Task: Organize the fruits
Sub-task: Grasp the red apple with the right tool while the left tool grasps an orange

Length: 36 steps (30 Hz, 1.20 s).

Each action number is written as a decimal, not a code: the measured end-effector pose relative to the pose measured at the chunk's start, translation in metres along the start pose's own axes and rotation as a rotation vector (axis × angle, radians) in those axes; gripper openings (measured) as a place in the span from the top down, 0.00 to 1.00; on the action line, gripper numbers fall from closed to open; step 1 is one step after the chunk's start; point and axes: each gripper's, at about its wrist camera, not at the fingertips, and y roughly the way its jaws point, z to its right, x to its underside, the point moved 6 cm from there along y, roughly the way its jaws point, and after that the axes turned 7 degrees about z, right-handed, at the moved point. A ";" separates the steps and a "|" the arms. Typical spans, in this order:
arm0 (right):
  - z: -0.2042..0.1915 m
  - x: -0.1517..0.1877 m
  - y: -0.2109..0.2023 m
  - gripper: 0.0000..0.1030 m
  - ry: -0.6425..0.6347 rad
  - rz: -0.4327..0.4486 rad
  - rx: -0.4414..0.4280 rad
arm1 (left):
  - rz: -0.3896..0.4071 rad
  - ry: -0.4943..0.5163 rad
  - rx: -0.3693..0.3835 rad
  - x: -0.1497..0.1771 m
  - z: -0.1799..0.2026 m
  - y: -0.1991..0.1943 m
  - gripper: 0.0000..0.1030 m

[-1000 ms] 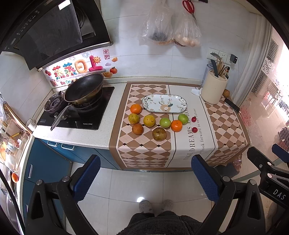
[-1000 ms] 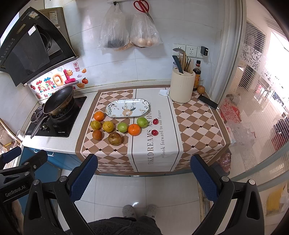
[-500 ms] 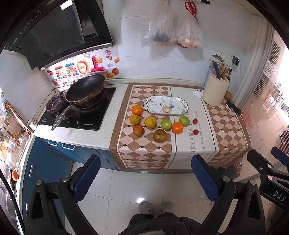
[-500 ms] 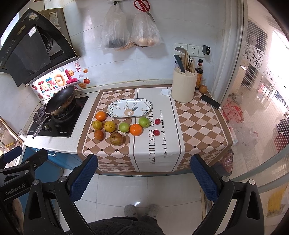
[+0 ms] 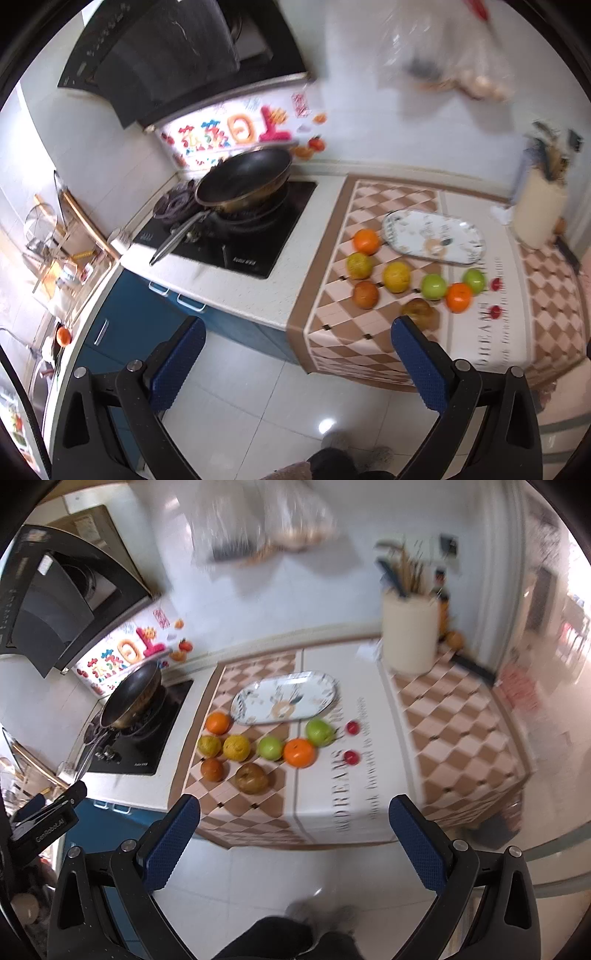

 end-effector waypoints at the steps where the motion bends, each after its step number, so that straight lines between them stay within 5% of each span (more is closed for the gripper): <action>1: -0.004 0.001 0.016 0.00 0.004 -0.020 -0.014 | -0.028 0.001 -0.003 0.000 0.000 0.015 0.00; 7: -0.037 0.025 0.137 0.00 0.006 -0.184 -0.020 | -0.153 0.068 -0.026 0.007 0.007 0.103 0.00; 18: -0.086 0.074 0.325 0.04 0.025 -0.453 0.075 | -0.376 0.235 0.094 0.017 0.033 0.247 0.00; 21: -0.090 0.081 0.348 0.07 0.020 -0.492 0.102 | -0.431 0.229 0.149 0.018 0.041 0.270 0.00; 26: -0.086 0.087 0.366 0.31 0.023 -0.487 0.146 | -0.486 0.255 0.237 0.021 0.066 0.291 0.01; 36: -0.056 0.084 0.359 0.31 0.095 -0.478 0.209 | -0.553 0.331 0.383 0.033 0.117 0.305 0.01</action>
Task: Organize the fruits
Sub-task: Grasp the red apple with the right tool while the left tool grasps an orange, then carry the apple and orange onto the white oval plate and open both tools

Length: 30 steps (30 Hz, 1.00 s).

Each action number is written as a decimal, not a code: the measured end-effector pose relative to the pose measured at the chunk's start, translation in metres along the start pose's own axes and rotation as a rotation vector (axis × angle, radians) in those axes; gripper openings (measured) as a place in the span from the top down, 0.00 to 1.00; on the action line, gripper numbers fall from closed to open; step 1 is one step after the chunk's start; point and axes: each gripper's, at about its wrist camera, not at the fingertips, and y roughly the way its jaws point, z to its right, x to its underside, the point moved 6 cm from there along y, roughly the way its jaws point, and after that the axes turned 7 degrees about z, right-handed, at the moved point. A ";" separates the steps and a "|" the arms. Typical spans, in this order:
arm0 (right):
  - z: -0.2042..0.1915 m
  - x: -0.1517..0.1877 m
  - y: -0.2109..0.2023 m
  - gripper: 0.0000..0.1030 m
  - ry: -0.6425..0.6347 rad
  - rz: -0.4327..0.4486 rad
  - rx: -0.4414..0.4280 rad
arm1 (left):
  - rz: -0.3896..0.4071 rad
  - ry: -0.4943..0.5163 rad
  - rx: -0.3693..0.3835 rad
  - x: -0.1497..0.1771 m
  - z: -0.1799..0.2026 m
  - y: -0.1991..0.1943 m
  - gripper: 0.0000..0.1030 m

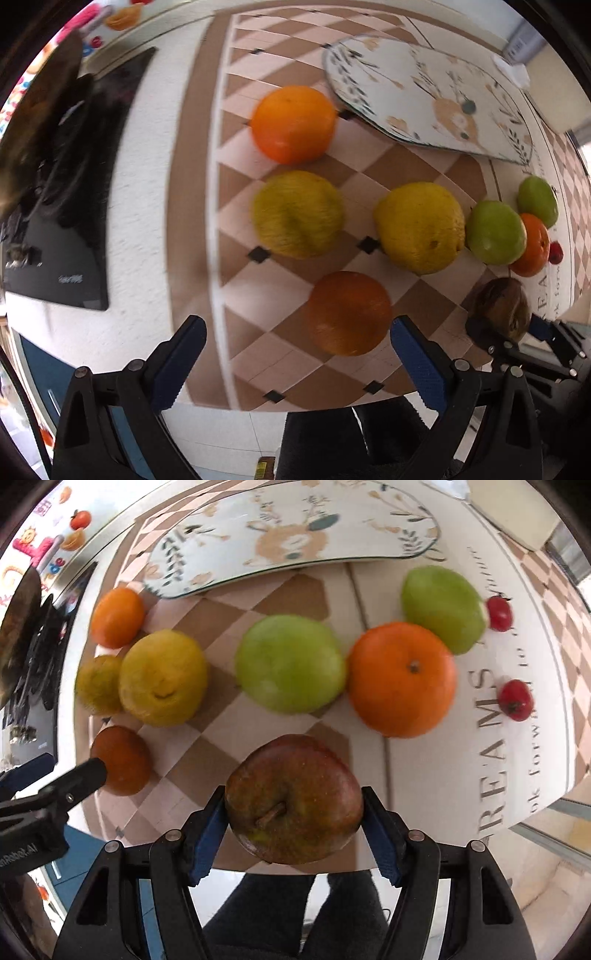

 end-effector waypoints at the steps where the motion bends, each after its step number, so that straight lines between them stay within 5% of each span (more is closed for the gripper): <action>1: 0.000 -0.001 0.000 0.31 0.003 0.003 0.001 | -0.011 0.012 0.010 -0.001 0.004 0.004 0.01; 6: 0.003 -0.005 -0.002 0.31 -0.011 0.010 0.015 | -0.049 0.067 0.058 -0.004 0.023 0.022 0.09; 13: 0.002 -0.002 -0.002 0.31 -0.021 0.018 0.026 | -0.095 0.130 0.072 -0.006 0.043 0.055 0.49; 30: -0.002 0.001 -0.004 0.31 -0.006 0.039 0.041 | -0.018 0.114 0.096 0.021 0.014 0.033 0.49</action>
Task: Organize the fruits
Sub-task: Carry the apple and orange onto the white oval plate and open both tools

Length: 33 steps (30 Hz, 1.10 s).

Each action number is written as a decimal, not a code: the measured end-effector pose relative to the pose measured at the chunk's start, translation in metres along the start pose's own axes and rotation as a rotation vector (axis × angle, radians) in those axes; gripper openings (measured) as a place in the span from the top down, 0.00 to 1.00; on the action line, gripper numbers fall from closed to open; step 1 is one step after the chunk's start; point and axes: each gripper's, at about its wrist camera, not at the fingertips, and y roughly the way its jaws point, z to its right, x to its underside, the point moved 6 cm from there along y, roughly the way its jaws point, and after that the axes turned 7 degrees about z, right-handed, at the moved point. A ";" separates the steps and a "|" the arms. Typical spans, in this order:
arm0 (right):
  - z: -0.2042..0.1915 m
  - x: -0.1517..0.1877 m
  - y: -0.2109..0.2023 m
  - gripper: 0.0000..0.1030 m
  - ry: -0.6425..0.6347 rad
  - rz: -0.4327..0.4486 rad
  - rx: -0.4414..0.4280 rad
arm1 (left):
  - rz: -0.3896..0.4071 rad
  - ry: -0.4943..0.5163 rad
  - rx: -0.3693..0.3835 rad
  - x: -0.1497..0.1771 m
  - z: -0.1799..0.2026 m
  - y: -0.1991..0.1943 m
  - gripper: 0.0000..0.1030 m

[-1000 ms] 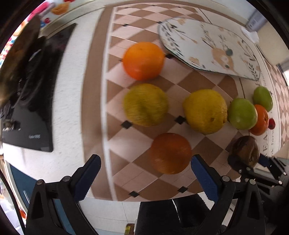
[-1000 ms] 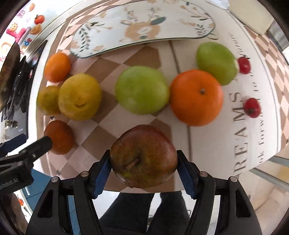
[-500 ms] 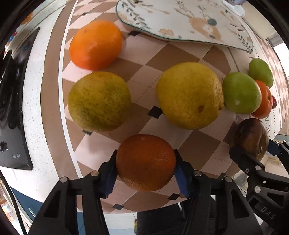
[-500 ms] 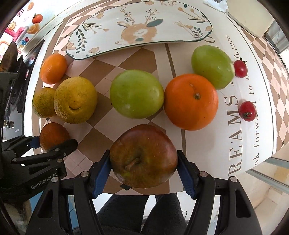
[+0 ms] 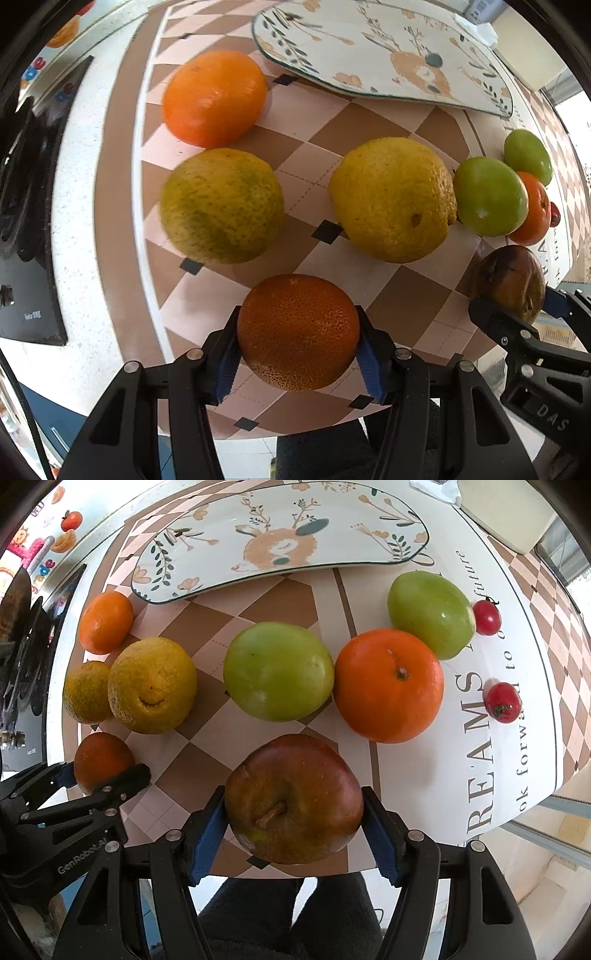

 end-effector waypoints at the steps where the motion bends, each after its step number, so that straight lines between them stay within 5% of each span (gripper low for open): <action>1: 0.000 0.001 -0.001 0.31 -0.004 -0.005 -0.004 | 0.003 -0.002 0.002 0.001 -0.001 -0.004 0.49; 11: 0.007 -0.004 -0.063 0.31 -0.015 0.054 -0.139 | 0.076 -0.090 0.081 0.007 -0.004 -0.077 0.49; 17: 0.016 -0.059 -0.113 0.31 -0.049 0.146 -0.215 | 0.175 -0.174 0.131 -0.048 0.008 -0.128 0.49; 23: 0.023 -0.145 -0.109 0.31 -0.105 0.186 -0.214 | 0.174 -0.251 0.145 -0.128 0.026 -0.111 0.49; 33: 0.019 -0.238 -0.014 0.31 -0.219 0.085 -0.217 | -0.038 -0.455 0.225 -0.218 0.017 -0.008 0.49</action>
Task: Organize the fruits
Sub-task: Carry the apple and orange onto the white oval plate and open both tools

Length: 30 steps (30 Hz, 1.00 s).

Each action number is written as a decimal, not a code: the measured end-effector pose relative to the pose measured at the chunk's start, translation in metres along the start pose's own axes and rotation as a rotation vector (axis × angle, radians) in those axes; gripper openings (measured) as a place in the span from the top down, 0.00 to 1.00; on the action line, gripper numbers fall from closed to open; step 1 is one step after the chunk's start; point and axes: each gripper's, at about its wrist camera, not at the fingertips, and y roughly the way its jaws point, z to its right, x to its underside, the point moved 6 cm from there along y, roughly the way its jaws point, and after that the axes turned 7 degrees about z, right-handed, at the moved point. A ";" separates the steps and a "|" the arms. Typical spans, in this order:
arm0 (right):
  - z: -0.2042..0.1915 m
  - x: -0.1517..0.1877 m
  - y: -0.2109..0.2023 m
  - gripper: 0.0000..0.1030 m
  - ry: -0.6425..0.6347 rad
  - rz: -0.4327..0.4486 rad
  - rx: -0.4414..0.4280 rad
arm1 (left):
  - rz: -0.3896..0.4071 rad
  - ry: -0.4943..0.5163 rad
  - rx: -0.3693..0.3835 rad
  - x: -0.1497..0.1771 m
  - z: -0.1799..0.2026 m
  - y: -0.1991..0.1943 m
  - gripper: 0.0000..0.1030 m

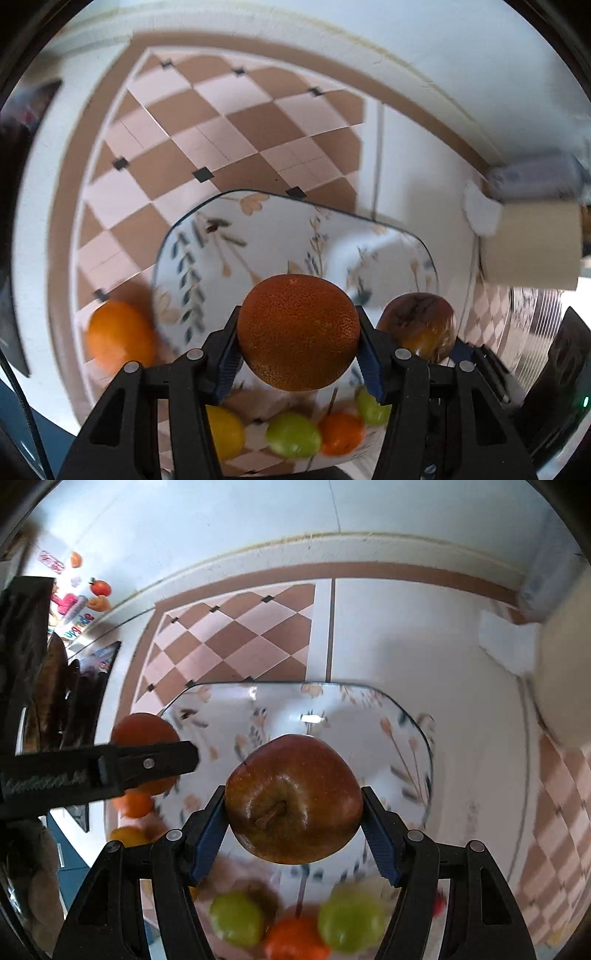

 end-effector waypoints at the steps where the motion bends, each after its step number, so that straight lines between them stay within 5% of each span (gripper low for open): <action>1: 0.002 -0.005 0.009 0.31 -0.007 -0.012 -0.006 | -0.014 -0.016 0.003 -0.004 -0.001 0.007 0.49; 9: 0.007 -0.019 0.046 0.31 -0.055 -0.100 0.002 | -0.092 -0.078 -0.020 -0.013 -0.008 0.040 0.49; 18: 0.005 -0.020 0.051 0.30 -0.067 -0.149 0.019 | -0.108 -0.040 -0.079 -0.010 -0.001 0.048 0.49; 21: 0.000 -0.020 0.050 0.15 -0.058 -0.152 0.014 | -0.105 -0.034 -0.094 -0.012 0.003 0.053 0.48; 22: -0.001 -0.021 0.047 0.13 -0.061 -0.148 0.015 | -0.105 -0.033 -0.094 -0.013 0.003 0.053 0.44; 24: -0.003 -0.021 0.043 0.13 -0.063 -0.145 0.027 | -0.095 -0.032 -0.089 -0.015 0.002 0.052 0.18; 30: -0.003 -0.013 0.028 0.13 -0.063 -0.136 0.084 | -0.071 -0.017 -0.089 -0.016 -0.003 0.039 0.17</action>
